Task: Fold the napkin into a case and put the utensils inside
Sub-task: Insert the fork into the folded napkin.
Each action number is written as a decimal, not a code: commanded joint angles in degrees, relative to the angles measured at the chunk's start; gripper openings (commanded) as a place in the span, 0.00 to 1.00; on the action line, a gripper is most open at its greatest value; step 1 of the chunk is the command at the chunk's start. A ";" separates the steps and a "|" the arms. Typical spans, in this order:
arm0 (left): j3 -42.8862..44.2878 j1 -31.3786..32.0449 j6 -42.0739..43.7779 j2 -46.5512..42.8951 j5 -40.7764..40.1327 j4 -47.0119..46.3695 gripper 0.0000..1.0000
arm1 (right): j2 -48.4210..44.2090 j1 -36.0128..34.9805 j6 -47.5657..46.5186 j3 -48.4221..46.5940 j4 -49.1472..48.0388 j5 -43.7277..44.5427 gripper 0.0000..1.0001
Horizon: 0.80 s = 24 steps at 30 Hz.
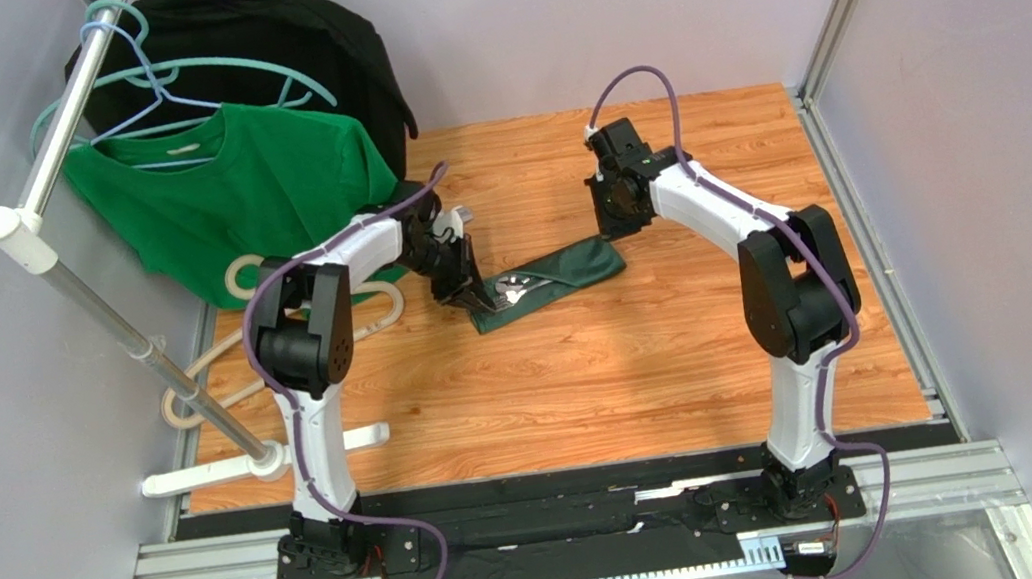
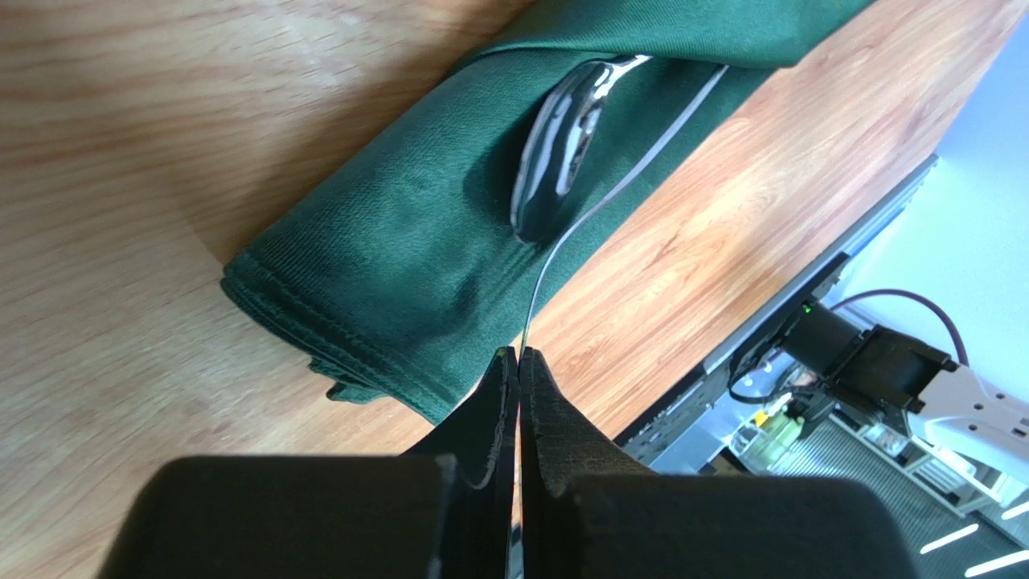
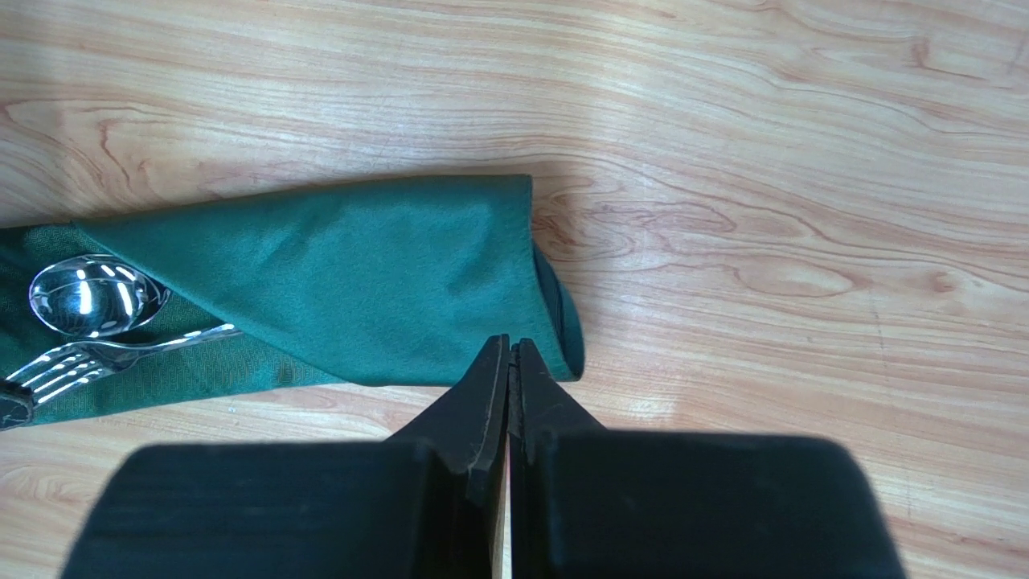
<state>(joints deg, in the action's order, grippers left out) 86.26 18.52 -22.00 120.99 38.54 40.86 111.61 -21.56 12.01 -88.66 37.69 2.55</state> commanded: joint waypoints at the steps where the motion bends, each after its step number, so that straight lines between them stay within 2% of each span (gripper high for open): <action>1: 3.30 1.16 -1.55 0.65 0.13 -0.61 0.00 | 1.41 -0.32 -0.67 -0.55 -0.95 -1.76 0.00; 10: 6.55 2.74 -4.37 3.90 2.85 -2.28 0.05 | 2.64 -0.94 -0.15 -0.11 -1.48 -4.39 0.00; 24: 5.68 2.83 -4.19 3.90 2.24 -2.37 0.05 | 3.87 -0.76 -0.15 3.23 -1.48 2.11 0.00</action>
<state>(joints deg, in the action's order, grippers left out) 90.80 21.04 -25.54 124.90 40.42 38.76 114.80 -22.26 12.12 -86.24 37.26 1.80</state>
